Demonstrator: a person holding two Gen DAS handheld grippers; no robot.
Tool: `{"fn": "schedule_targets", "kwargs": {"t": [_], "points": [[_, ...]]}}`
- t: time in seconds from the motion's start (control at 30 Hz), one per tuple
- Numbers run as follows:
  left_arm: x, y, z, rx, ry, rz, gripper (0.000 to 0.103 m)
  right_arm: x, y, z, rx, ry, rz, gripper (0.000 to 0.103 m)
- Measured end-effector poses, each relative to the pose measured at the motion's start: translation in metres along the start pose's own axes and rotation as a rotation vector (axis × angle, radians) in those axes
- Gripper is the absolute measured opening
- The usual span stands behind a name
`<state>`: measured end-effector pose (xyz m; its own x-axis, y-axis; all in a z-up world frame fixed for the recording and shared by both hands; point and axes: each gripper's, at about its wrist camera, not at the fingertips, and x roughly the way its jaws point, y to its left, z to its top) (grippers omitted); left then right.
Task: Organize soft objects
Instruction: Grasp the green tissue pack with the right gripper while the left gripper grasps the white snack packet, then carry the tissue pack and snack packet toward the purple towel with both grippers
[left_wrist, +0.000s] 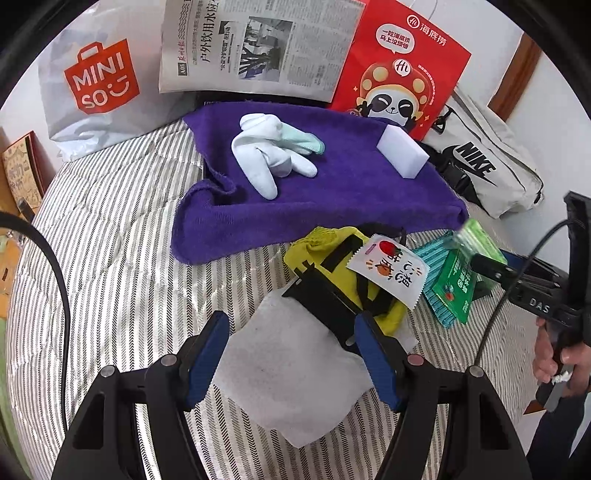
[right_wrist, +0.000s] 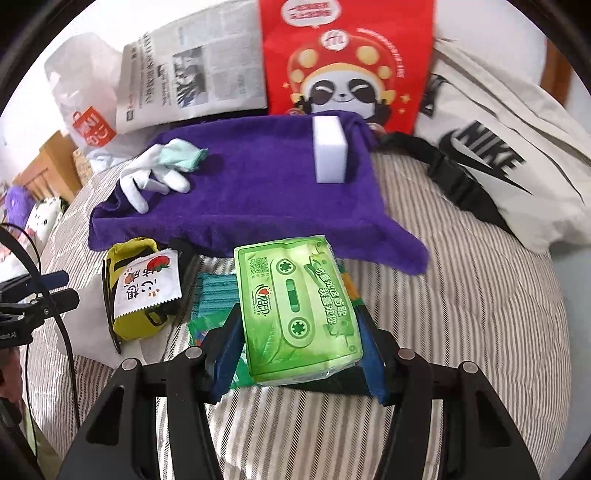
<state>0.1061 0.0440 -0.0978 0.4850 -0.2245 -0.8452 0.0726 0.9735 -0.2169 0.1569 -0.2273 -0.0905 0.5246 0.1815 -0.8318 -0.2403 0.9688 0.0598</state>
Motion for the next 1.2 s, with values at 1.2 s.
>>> {"fn": "schedule_targets", "kwargs": {"t": [1.2], "points": [[0.055,-0.092,0.033,0.367,0.033,-0.098,0.05,-0.023,-0.037,-0.034,0.102,-0.028,-0.027,0.057]]}}
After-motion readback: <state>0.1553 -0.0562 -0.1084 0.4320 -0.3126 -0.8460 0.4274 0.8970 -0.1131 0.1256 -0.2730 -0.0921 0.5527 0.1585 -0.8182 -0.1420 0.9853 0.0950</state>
